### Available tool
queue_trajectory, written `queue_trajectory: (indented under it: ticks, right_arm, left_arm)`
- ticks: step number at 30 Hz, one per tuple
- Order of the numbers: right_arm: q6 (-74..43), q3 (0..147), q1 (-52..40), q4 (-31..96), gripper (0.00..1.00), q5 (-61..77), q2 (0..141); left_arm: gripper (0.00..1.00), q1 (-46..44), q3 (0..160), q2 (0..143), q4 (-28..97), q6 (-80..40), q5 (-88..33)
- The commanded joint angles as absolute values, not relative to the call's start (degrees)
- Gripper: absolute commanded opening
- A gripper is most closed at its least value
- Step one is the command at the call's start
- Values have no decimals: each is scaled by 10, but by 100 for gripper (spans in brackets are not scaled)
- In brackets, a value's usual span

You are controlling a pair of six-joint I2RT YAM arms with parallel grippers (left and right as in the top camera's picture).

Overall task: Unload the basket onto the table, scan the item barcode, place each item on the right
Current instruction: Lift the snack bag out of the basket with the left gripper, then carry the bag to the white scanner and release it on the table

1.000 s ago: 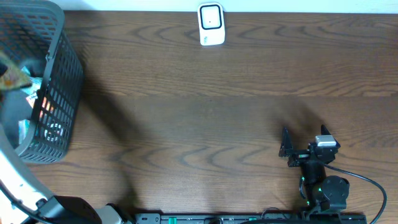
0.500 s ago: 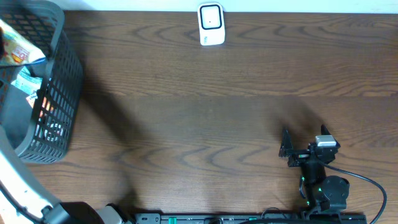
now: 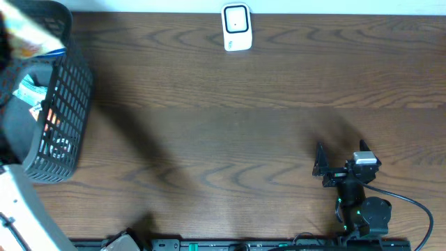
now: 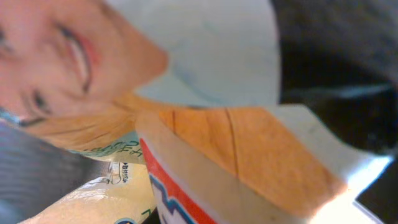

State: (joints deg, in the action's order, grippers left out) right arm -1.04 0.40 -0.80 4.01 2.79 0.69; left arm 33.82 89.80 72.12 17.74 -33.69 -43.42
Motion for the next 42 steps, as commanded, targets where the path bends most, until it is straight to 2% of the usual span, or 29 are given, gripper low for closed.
queue_trajectory:
  ticks: [1,8,16,21,31,41,42]
  right_arm:
    - [-17,4,-4,43,99,25,3]
    - [-17,4,-4,43,99,25,3]
    - [-17,4,-4,43,99,25,3]
    - [-17,4,-4,43,99,25,3]
    - [-17,4,-4,43,99,25,3]
    - [-17,4,-4,43,99,25,3]
    - [-17,4,-4,43,99,25,3]
  left_arm:
    - [7,260,904,715,173,-335,-446]
    - [7,102,903,720,224,-239,-422]
    - [7,-67,903,762,410,-225,-234]
    - [7,-148,903,828,464,-225,-193]
    - [8,-243,903,992,458,-226,-194]
    - [9,-302,903,1105,410,-289,-194]
    - [23,-307,903,1110,407,-291,-194]
